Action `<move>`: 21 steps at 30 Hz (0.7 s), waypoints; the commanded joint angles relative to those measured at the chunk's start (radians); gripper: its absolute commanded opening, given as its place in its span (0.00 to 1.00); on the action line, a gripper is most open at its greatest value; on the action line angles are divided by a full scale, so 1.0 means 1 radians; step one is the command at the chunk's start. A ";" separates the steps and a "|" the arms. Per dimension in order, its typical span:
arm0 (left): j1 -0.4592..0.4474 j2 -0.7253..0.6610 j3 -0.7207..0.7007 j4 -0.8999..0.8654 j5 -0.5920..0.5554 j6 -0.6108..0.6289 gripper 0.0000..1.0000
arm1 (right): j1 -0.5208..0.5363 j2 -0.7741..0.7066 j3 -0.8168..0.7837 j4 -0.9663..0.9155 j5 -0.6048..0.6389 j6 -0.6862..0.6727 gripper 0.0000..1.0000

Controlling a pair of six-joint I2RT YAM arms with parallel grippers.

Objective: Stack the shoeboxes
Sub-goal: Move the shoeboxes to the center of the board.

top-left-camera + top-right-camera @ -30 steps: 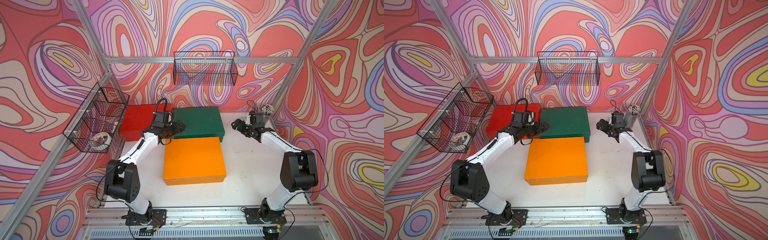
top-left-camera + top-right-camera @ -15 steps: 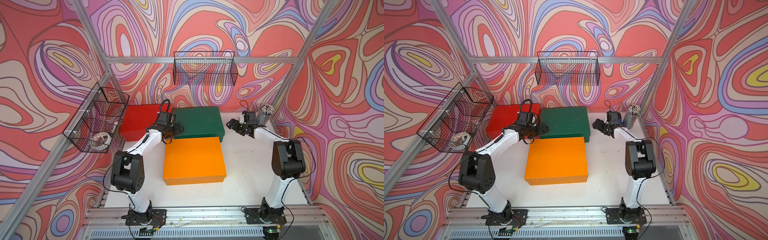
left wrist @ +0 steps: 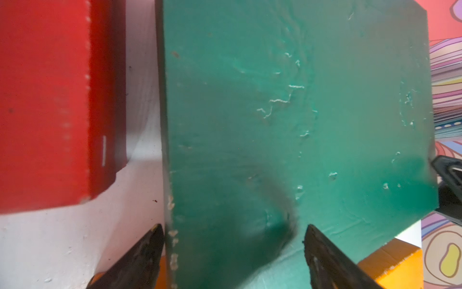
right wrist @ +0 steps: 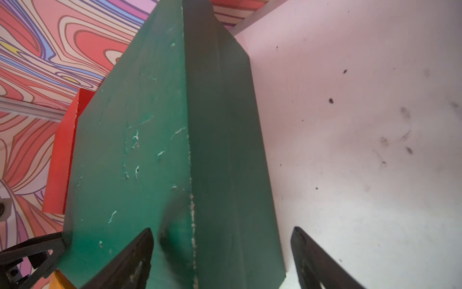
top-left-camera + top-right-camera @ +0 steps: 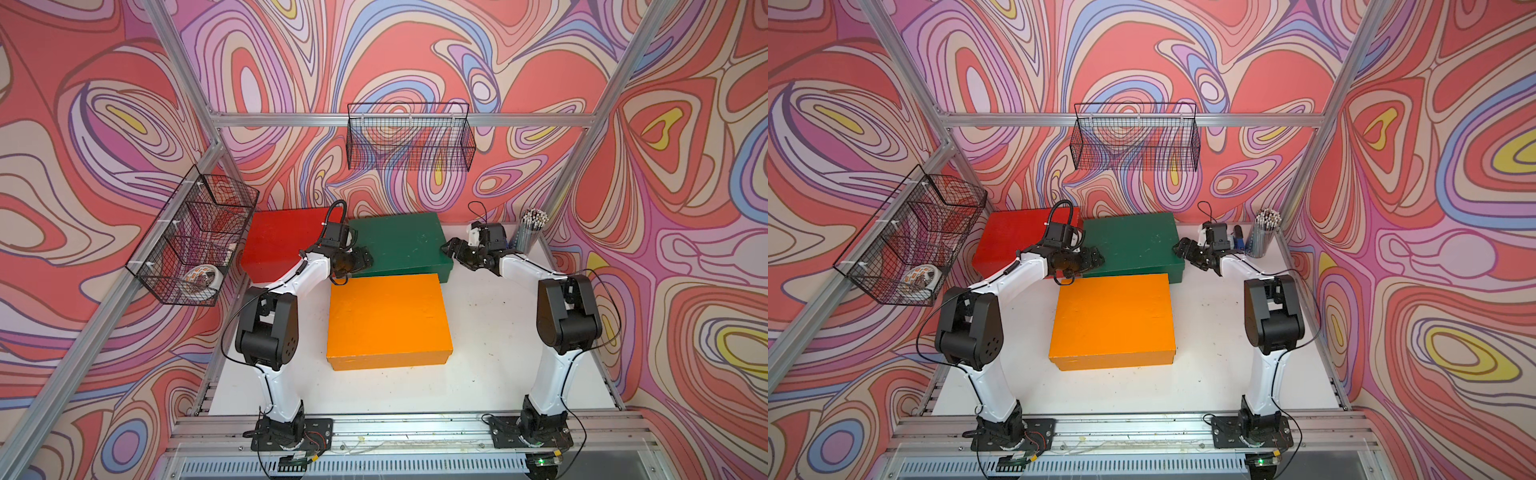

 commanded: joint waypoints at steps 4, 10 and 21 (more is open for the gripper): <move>-0.031 0.009 0.014 0.002 0.068 -0.005 0.86 | 0.021 0.021 0.025 -0.004 -0.028 0.029 0.79; -0.066 -0.044 -0.052 0.067 0.136 -0.072 0.85 | 0.071 -0.089 -0.091 -0.011 0.018 0.062 0.73; -0.124 -0.290 -0.327 0.196 0.176 -0.148 0.86 | 0.175 -0.288 -0.339 0.015 0.073 0.130 0.73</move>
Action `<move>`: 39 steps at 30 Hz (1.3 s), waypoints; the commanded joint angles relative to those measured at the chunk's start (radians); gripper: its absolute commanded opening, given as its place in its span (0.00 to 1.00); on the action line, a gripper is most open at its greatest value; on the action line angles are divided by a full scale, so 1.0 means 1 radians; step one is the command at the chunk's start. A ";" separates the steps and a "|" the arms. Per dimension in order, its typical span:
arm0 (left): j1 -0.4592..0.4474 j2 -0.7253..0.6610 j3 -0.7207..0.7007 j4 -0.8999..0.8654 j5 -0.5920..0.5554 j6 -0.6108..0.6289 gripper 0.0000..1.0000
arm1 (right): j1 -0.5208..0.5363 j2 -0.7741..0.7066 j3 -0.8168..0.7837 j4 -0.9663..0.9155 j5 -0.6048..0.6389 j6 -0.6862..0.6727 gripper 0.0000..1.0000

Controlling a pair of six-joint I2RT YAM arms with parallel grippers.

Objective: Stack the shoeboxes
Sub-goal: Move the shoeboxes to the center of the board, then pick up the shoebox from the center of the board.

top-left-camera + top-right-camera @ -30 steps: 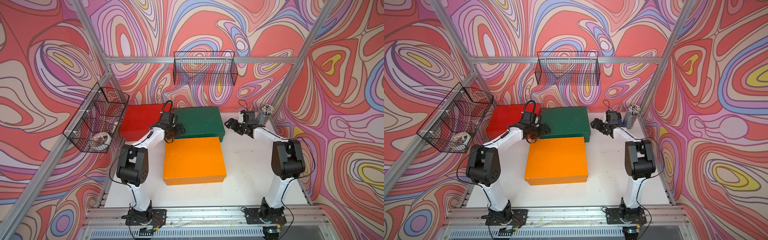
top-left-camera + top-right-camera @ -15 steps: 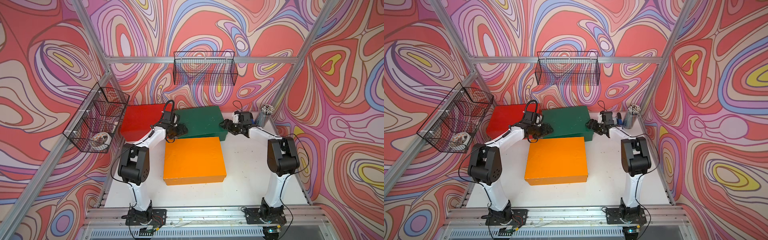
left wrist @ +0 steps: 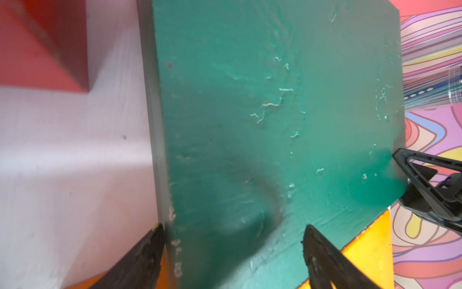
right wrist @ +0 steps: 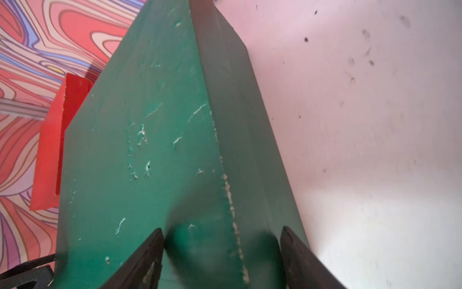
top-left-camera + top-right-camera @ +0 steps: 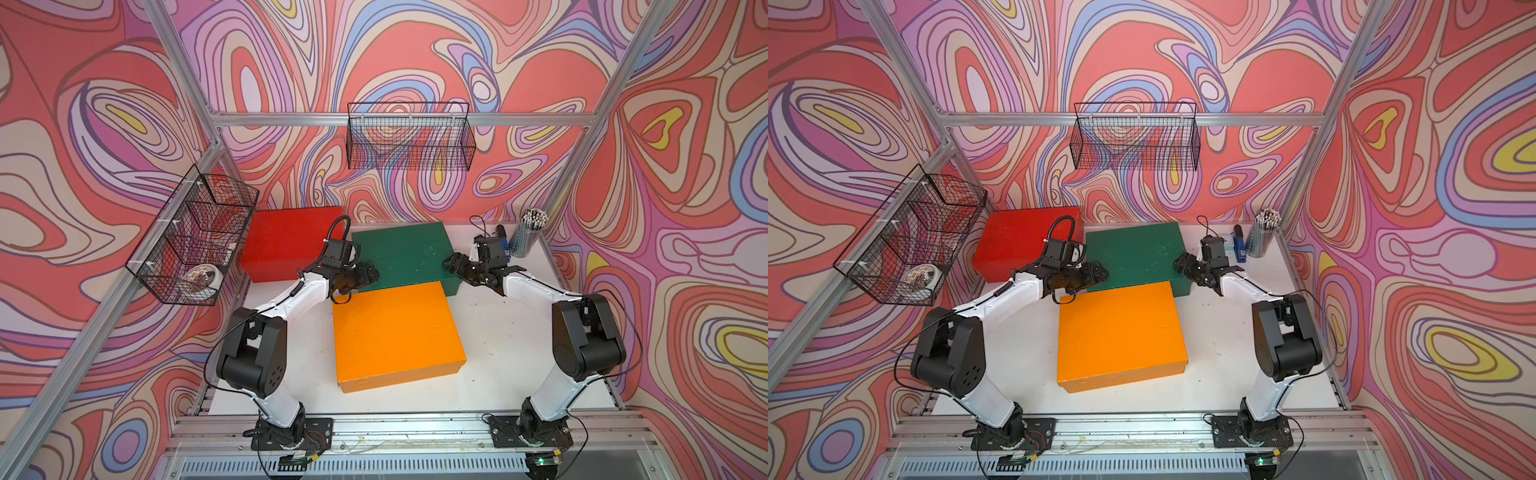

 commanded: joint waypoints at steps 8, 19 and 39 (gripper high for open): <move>-0.046 -0.118 -0.054 -0.013 0.053 0.032 0.92 | 0.086 -0.139 -0.147 -0.030 0.032 0.068 0.76; -0.047 -0.296 -0.076 -0.106 -0.193 0.019 1.00 | 0.086 -0.294 -0.107 -0.165 0.166 0.006 0.98; -0.001 -0.790 -0.233 -0.623 -0.425 -0.192 1.00 | 0.086 -0.862 -0.116 -0.643 0.404 0.103 0.99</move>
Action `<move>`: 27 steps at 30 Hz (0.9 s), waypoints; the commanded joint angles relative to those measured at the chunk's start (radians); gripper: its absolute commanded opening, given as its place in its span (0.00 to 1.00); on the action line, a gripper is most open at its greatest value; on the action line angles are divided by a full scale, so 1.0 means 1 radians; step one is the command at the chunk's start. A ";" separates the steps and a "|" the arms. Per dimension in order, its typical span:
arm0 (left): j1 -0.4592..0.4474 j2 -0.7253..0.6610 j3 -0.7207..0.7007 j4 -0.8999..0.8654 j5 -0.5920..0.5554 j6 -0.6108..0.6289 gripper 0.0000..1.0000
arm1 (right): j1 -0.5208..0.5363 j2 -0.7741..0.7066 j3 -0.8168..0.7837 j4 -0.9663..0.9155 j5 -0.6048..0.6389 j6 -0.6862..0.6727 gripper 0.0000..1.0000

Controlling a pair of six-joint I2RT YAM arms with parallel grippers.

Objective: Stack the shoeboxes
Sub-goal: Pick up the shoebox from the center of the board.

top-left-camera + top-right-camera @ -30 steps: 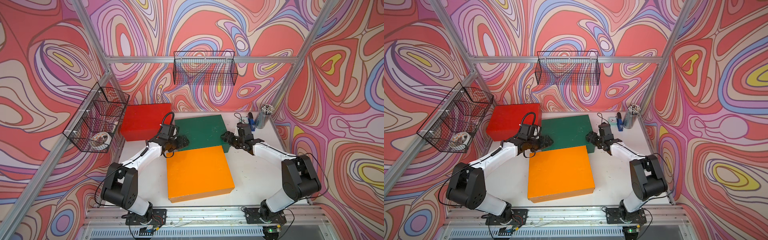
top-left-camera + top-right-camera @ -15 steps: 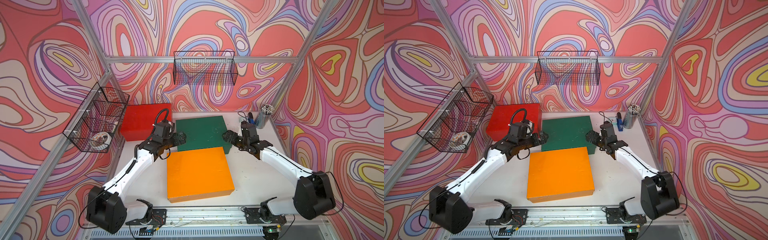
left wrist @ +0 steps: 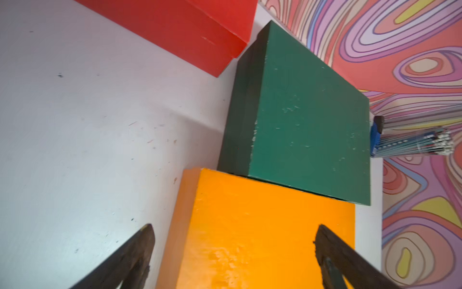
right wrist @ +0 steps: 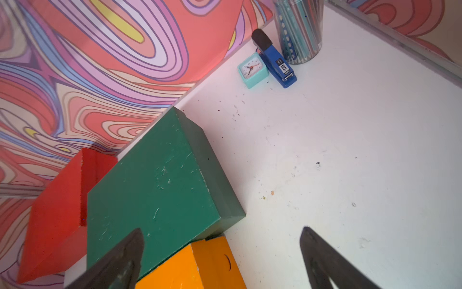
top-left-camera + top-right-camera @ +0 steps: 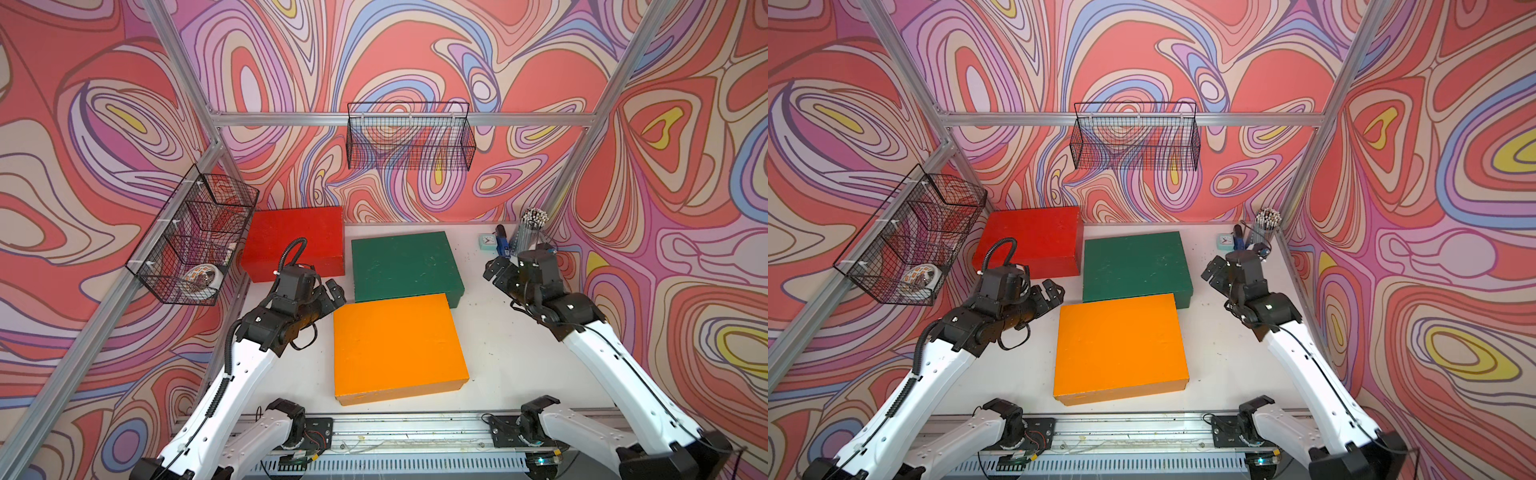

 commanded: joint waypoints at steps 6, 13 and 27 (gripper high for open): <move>0.004 -0.248 -0.211 -0.090 0.026 0.069 1.00 | 0.003 -0.318 -0.255 0.046 -0.273 -0.067 0.98; 0.004 -0.525 -0.417 0.055 0.115 0.053 1.00 | 0.015 -0.132 -0.427 0.284 -0.548 -0.025 0.92; 0.004 -0.521 -0.597 0.201 0.339 0.008 0.99 | 0.130 -0.050 -0.499 0.433 -0.537 -0.001 0.94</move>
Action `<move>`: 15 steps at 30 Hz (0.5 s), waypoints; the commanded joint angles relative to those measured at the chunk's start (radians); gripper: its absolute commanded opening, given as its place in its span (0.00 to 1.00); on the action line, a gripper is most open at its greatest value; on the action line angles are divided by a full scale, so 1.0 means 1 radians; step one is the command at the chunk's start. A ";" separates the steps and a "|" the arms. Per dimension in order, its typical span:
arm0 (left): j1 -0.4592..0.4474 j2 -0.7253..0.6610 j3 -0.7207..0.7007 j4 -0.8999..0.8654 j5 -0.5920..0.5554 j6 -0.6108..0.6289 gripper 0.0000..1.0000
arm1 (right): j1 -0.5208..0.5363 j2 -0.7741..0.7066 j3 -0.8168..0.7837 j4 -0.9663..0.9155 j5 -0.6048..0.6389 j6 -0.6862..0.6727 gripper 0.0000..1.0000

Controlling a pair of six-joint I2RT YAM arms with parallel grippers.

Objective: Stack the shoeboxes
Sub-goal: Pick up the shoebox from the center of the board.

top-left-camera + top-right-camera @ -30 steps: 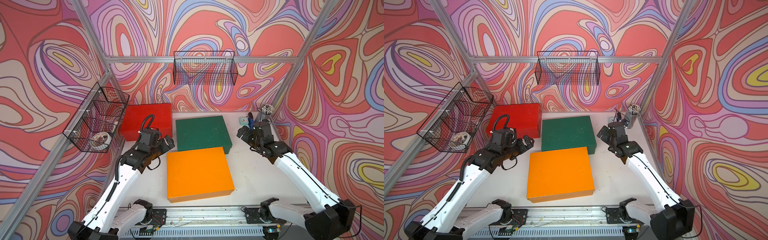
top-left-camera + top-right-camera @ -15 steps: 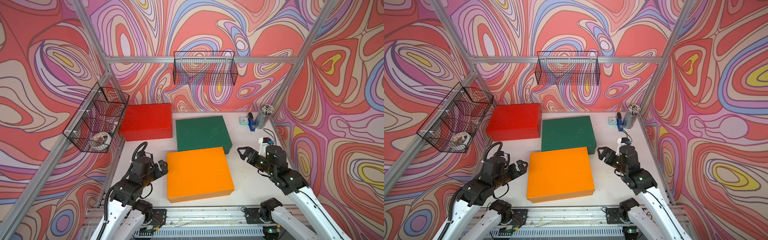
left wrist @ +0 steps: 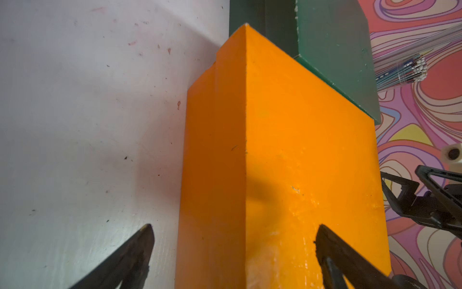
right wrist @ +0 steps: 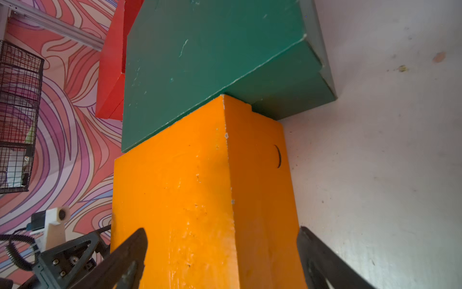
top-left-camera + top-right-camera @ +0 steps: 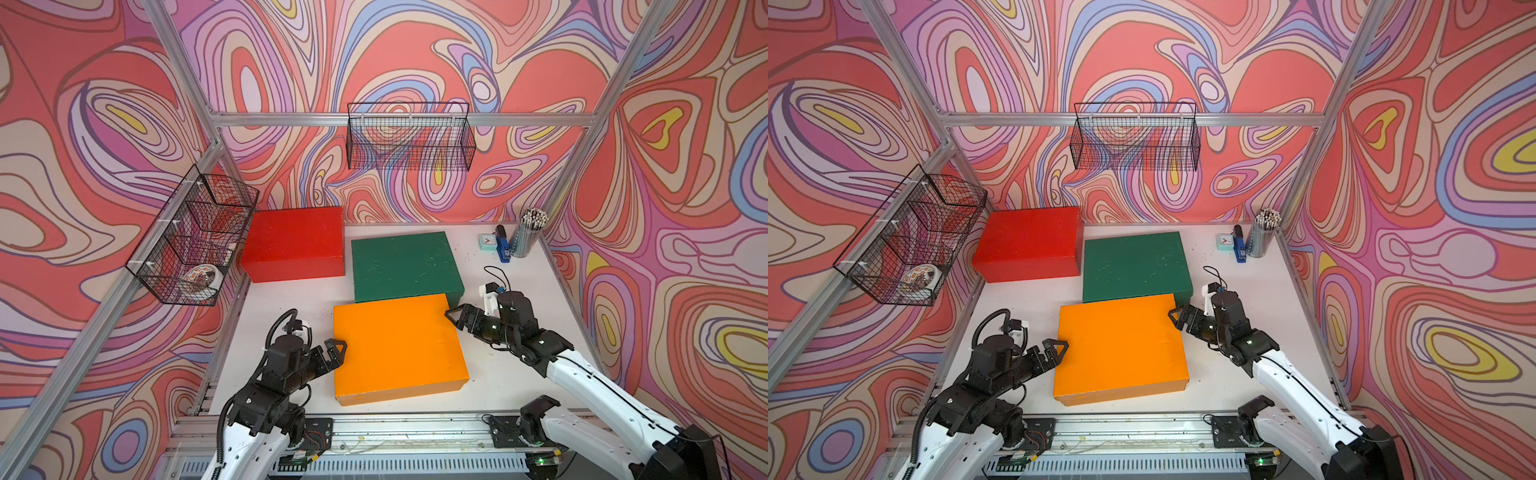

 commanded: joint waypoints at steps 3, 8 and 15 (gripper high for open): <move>0.004 0.083 -0.067 0.183 0.137 -0.032 0.97 | 0.031 -0.029 -0.033 0.039 0.010 0.012 0.95; 0.004 0.101 -0.082 0.226 0.174 -0.054 0.96 | 0.047 -0.050 -0.007 0.010 0.014 0.014 0.95; 0.004 0.081 -0.100 0.229 0.188 -0.056 0.98 | 0.074 0.012 -0.036 0.042 0.053 0.044 0.96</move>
